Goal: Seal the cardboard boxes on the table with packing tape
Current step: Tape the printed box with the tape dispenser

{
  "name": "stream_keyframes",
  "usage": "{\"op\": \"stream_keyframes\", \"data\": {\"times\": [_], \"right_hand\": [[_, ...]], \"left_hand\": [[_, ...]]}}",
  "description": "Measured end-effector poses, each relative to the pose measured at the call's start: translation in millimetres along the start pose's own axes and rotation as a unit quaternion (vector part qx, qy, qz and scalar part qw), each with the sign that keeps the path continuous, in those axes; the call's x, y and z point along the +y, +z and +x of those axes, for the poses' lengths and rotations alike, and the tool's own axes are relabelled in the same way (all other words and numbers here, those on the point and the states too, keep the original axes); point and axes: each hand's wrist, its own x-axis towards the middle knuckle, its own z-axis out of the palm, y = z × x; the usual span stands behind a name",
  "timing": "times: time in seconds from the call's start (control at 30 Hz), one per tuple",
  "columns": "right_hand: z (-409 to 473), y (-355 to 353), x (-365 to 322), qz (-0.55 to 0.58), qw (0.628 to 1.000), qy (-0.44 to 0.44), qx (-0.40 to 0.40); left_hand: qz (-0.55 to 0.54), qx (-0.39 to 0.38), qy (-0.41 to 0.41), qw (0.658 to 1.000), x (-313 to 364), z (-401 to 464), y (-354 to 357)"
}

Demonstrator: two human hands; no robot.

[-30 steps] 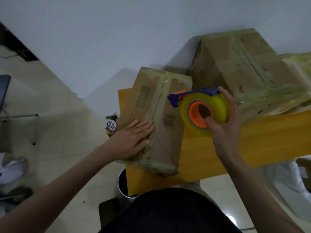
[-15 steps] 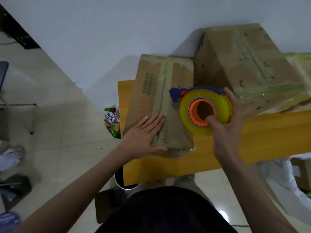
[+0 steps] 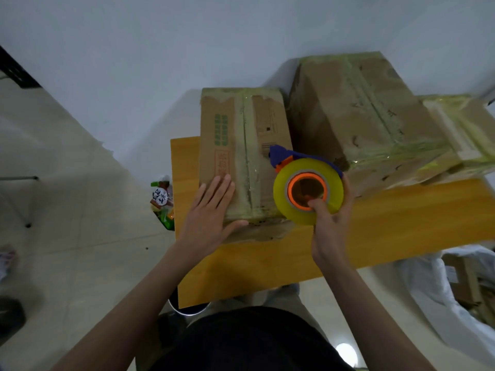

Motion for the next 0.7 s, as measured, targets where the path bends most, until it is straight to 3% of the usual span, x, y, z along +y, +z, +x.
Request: {"op": "stream_keyframes", "data": {"times": [0.23, 0.47, 0.53, 0.67, 0.7], "right_hand": [[25.3, 15.3, -13.7, -0.085, 0.991, -0.102, -0.02], [50.4, 30.6, -19.9, -0.234, 0.948, -0.214, -0.022], [45.3, 29.3, -16.5, -0.284, 0.926, -0.247, -0.027], [45.9, 16.2, -11.6, -0.454, 0.837, -0.306, 0.007], [45.9, 11.0, -12.1, -0.467, 0.83, -0.304, 0.017]], "left_hand": [[0.002, 0.002, -0.021, 1.0, 10.6, 41.0, 2.6], [0.012, -0.011, -0.047, 0.999, 27.2, 70.0, 3.9], [0.006, -0.013, -0.052, 0.999, 27.9, 69.2, 3.3], [-0.003, -0.02, -0.059, 0.998, 28.9, 70.9, -1.1], [-0.008, -0.015, -0.058, 0.998, 30.5, 71.1, -2.4]]}}
